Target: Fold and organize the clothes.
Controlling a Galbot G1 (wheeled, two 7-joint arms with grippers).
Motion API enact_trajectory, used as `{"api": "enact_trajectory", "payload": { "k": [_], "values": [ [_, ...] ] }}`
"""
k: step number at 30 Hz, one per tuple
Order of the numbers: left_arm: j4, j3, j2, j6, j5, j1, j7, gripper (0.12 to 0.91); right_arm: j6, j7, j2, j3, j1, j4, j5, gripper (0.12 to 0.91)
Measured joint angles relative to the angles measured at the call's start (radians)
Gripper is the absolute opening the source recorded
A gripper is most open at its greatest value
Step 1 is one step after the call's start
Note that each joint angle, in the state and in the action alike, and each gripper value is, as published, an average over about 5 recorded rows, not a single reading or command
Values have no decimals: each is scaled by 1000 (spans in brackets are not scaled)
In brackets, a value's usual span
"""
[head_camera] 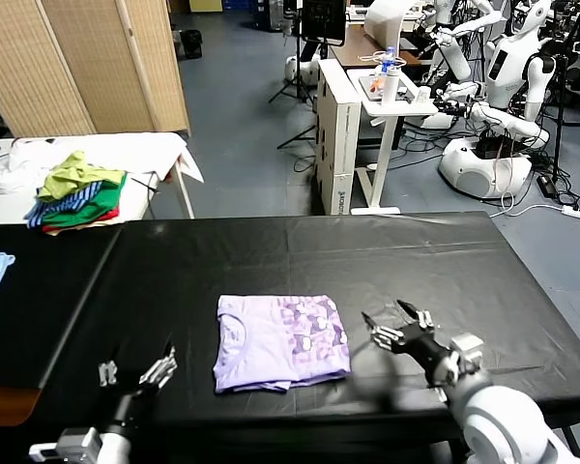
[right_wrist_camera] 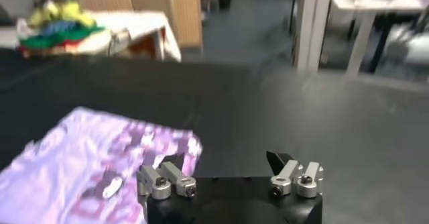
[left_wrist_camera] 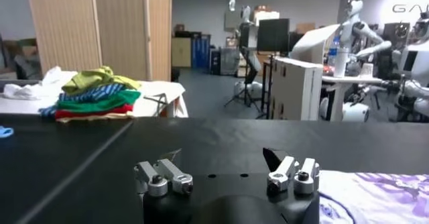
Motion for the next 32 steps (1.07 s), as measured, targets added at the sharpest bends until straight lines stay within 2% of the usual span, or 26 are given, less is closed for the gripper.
{"api": "enact_trajectory", "payload": {
  "k": [6,10,13,22,32],
  "values": [
    [-13,-2,15,3,-14,31,-11,907,207,13,15,63,-161,17,-105,907],
    [-17,1,17,2,-17,49,-16,907,297,23,33,105,-266,34,-153,907],
    [-26,2,21,16,-34,62,-27,907,343,35,51,141,-351,50,-191,907],
    [-50,6,35,53,-50,88,-36,907,401,72,110,201,-576,98,-248,907],
    [-61,11,42,80,-43,90,-33,907,413,86,150,219,-670,127,-271,907]
  ]
}}
